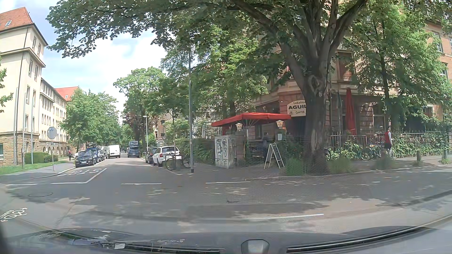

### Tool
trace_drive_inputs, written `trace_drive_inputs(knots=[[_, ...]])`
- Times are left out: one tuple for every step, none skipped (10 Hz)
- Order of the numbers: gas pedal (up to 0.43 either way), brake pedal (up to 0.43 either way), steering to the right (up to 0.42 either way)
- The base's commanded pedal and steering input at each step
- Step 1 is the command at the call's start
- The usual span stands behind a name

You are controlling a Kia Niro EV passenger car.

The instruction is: Follow the waypoints while adhering to traffic rules and regulations

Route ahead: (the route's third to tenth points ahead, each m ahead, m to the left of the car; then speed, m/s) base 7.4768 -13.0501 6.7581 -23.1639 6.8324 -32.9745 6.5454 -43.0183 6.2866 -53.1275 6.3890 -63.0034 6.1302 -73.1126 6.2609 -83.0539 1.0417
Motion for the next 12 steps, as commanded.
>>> trace_drive_inputs(knots=[[0.000, 0.152, 0.512], [0.000, 0.159, 0.512], [0.000, 0.165, 0.512], [0.000, 0.165, 0.512], [0.000, 0.177, 0.512], [0.000, 0.189, 0.512], [0.000, 0.201, 0.513], [0.000, 0.201, 0.515], [0.000, 0.201, 0.516], [0.000, 0.201, 0.517], [0.000, 0.201, 0.517], [0.000, 0.201, 0.516]])
